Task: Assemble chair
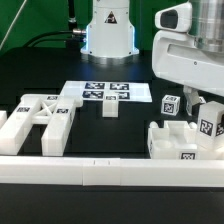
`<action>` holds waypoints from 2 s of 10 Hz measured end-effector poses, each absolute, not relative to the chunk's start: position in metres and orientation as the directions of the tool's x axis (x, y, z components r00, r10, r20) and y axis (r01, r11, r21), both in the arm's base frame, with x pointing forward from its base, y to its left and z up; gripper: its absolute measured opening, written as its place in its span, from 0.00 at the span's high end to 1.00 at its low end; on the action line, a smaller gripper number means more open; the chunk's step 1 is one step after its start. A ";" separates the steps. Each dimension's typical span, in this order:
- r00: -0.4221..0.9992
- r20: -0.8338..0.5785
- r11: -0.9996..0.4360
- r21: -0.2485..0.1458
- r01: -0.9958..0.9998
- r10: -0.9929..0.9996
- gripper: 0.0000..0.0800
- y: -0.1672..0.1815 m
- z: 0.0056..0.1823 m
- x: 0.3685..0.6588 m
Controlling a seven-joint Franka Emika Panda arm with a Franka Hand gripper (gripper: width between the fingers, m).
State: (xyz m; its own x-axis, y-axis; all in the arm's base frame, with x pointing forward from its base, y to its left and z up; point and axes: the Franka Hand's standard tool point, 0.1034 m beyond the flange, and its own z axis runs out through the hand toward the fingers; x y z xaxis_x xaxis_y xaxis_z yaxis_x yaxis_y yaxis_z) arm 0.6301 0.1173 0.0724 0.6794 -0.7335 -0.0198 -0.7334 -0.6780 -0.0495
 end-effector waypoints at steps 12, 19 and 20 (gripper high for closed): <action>0.994 0.032 -0.993 -0.042 0.109 0.108 0.19 0.132 0.073 0.624; 0.907 0.048 -0.907 -0.014 0.420 0.419 0.44 0.119 0.074 0.629; 0.907 0.048 -0.907 -0.014 0.420 0.419 0.44 0.119 0.074 0.629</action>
Offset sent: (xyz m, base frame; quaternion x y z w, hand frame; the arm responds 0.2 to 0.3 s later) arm 0.0000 0.0000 0.0000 0.0000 0.0000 -0.1296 0.9916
